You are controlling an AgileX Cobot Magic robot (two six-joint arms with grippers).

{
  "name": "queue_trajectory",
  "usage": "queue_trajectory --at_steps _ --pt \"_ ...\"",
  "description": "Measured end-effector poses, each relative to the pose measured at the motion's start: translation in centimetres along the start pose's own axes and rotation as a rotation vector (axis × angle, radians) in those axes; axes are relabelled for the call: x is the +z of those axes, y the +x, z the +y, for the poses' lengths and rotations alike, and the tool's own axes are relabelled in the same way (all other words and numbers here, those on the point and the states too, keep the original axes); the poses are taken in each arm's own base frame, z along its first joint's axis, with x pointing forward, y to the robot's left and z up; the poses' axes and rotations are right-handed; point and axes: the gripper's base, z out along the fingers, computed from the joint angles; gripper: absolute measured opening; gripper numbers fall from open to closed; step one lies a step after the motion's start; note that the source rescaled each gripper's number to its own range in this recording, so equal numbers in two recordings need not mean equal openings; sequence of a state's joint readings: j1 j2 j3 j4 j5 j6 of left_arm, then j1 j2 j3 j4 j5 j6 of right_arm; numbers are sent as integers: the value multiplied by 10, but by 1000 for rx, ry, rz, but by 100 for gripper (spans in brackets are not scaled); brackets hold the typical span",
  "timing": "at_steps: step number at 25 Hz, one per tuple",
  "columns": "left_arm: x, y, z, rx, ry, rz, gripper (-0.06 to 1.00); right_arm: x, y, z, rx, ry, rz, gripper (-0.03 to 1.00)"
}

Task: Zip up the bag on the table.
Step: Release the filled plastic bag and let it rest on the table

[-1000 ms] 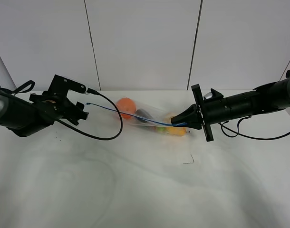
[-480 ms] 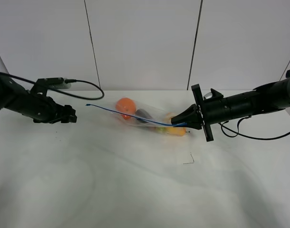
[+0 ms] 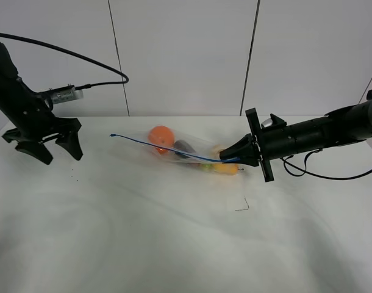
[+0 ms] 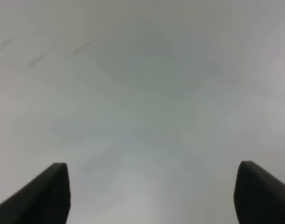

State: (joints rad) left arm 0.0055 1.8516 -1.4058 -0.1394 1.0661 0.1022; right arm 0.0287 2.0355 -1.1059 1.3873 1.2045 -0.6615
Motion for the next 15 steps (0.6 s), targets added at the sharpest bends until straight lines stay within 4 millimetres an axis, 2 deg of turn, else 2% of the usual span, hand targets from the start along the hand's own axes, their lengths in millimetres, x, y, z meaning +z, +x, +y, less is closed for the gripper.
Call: queue_trajectory --at_steps 4,11,13,15 --pt "-7 -1 -7 -6 -120 32 100 0 0 0 0 0 0 0" --pt "-13 6 -11 -15 -134 66 100 0 0 0 0 0 0 0" --pt "-22 14 -13 -22 -126 52 100 0 0 0 0 0 0 0" --pt "-34 31 -15 -21 -114 42 100 0 0 0 0 0 0 0"
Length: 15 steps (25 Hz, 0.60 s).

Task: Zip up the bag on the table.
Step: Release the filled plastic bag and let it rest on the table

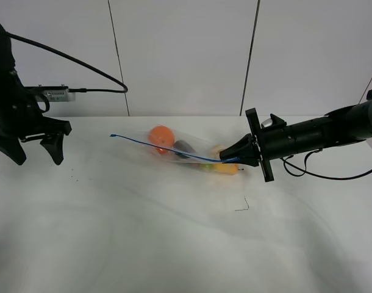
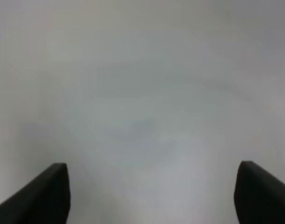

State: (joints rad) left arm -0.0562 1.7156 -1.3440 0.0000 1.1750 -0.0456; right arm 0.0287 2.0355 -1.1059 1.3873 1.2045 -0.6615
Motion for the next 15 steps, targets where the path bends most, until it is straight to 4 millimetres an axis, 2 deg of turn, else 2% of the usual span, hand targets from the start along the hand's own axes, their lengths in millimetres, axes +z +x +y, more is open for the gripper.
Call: queue_trajectory --at_steps 4,6,10,15 --pt "-27 56 2 7 11 -38 100 0 0 0 0 0 0 0" --pt "-36 94 3 18 11 -58 100 0 0 0 0 0 0 0" --pt "-41 163 7 29 13 -127 100 0 0 0 0 0 0 0" --pt "-36 222 9 30 19 -321 100 0 0 0 0 0 0 0"
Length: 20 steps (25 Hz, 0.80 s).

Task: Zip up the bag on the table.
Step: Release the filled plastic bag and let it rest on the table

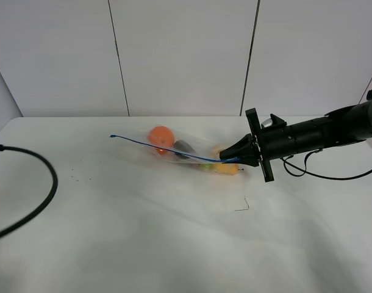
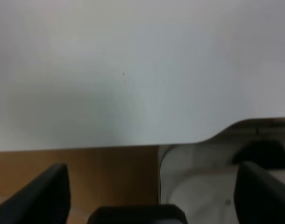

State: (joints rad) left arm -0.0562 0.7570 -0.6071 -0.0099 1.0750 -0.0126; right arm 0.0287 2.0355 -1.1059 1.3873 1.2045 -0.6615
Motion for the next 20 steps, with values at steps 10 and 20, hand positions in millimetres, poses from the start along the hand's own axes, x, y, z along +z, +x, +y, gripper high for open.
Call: queue_trajectory --at_steps 10,20 --pt "-31 57 -1 69 10 -340 100 0 0 0 0 0 0 0" --pt "-49 84 -3 65 41 -544 100 0 0 0 0 0 0 0"
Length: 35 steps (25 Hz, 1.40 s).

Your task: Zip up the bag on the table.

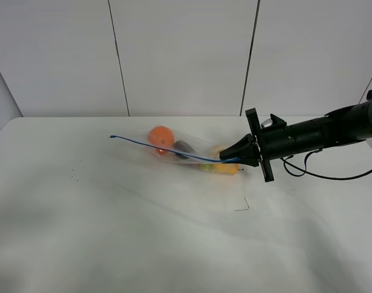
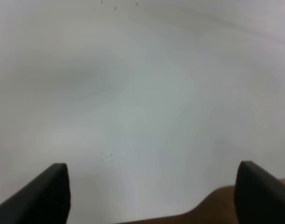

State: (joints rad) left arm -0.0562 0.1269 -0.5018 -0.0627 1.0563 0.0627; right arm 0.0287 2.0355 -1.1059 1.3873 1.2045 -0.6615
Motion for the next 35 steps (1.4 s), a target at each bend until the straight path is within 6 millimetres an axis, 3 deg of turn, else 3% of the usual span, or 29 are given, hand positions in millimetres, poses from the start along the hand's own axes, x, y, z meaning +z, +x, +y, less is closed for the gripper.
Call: queue_trajectory --at_steps 8,10,11,15,16,17,22,28,35 --pt "-17 11 -1 6 -2 -127 100 0 1 -1 -8 16 12 0" --pt "-17 11 -1 6 -2 -127 100 0 1 -2 -10 18 14 8" --pt "-17 11 -1 6 -2 -127 100 0 1 -2 -8 20 16 18" --pt "-17 11 -1 6 -2 -127 100 0 3 -4 -1 45 36 77" --pt "-17 11 -1 6 -2 -127 100 -1 4 -5 -7 68 50 88" --pt "-17 11 -1 6 -2 -127 100 -2 4 -6 -14 100 68 92" --pt "-17 11 -1 6 -2 -127 100 -24 -14 1 -101 434 155 99" --pt "-16 11 -1 6 -2 -126 100 -71 -53 33 -229 890 21 100" --pt "-16 11 -1 6 -2 -126 100 -90 -57 54 -290 1006 -51 100"
